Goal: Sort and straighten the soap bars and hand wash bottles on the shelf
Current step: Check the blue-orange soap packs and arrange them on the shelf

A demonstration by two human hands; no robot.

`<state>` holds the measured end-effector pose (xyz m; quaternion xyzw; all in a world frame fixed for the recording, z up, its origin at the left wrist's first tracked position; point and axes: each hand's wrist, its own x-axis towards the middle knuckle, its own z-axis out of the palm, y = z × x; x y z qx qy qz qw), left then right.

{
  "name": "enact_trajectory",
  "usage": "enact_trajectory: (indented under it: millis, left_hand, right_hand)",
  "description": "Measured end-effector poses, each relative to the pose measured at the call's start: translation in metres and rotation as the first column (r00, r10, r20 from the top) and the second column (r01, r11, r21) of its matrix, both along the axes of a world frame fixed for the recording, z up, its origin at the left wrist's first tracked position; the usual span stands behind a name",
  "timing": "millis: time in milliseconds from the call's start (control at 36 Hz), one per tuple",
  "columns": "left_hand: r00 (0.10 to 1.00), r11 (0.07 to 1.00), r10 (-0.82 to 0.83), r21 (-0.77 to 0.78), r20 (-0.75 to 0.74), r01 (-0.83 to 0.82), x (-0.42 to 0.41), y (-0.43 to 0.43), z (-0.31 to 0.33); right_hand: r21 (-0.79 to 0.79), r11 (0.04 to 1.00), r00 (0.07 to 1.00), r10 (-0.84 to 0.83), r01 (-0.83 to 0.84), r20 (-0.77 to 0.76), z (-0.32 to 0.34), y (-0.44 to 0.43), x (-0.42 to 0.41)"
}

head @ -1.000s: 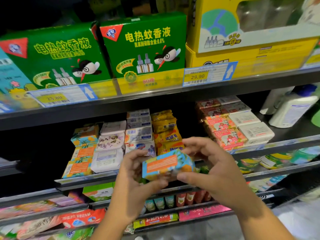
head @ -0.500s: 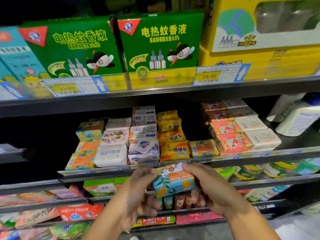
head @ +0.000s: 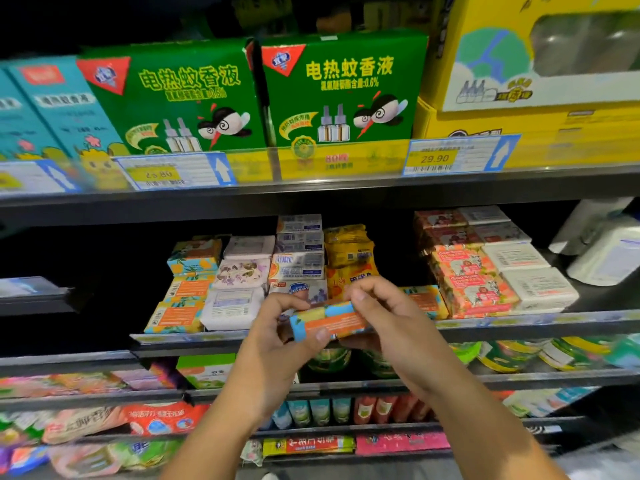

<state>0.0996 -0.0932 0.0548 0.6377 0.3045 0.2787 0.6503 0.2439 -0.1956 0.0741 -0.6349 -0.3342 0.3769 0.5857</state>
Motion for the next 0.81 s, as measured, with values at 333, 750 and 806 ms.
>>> enact_trajectory:
  millis: [333,750,806]
  left_hand:
    - [0.822,0.601,0.168,0.717,-0.544,0.352,-0.015,0.044,0.011]
    - [0.758,0.699,0.478,0.715,-0.444,-0.022,-0.075,0.145,0.020]
    - [0.688,0.681,0.500,0.729,-0.526,0.062,-0.079,0.164,0.015]
  right_hand:
    - [0.055,0.958,0.959,0.282,-0.283,0.030,-0.003,0.030,-0.005]
    - [-0.574,0.814,0.571,0.512,-0.086,0.642,-0.018,0.109,0.016]
    - [-0.605,0.794,0.555,0.529,-0.058,0.642,-0.033,0.121,0.016]
